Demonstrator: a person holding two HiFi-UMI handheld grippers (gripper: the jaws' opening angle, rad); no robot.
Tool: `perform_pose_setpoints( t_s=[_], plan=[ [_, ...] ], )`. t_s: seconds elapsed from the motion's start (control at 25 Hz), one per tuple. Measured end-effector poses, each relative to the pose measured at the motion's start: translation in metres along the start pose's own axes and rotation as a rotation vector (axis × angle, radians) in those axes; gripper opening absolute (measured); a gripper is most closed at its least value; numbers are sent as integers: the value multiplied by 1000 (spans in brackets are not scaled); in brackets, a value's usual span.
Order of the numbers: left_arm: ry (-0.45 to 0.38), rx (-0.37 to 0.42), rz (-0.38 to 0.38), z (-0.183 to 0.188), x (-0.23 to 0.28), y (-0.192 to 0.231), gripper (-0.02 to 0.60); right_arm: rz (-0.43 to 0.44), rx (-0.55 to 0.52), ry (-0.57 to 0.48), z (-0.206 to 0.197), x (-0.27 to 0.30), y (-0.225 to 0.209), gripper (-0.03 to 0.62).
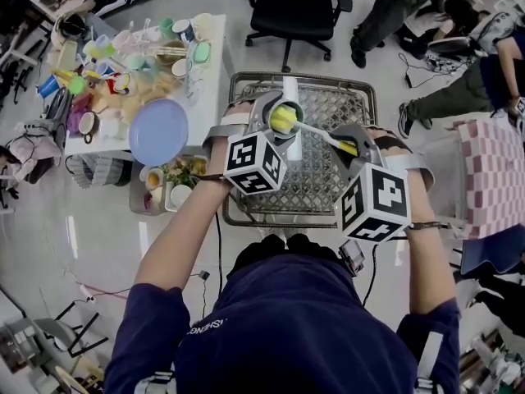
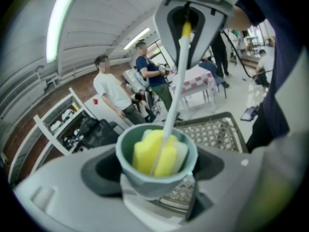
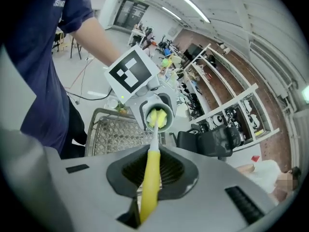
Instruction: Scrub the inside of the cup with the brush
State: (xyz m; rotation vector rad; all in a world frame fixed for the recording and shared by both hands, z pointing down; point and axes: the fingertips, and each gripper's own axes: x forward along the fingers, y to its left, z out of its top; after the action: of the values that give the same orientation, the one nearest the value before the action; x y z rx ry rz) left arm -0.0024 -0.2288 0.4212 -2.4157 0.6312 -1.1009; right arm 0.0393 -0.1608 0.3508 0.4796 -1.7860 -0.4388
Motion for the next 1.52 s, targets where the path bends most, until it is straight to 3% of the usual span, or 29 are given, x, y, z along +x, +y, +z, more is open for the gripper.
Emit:
perform_pose_setpoints(
  t_s=[0.28, 0.48, 0.96, 1.52],
  plan=[
    [8, -96, -20, -26, 6, -2, 399, 30, 135, -82, -7, -5, 8, 29],
    [-38, -213, -33, -29, 1, 5, 399, 56, 246, -163, -10, -7, 7, 29],
    [-116, -356, -32, -26, -11, 24, 399, 36, 355, -262, -7, -22, -1, 29],
    [-165, -443, -30, -26, -20, 26, 399, -49, 609, -487, -7, -35, -28, 29]
  ],
)
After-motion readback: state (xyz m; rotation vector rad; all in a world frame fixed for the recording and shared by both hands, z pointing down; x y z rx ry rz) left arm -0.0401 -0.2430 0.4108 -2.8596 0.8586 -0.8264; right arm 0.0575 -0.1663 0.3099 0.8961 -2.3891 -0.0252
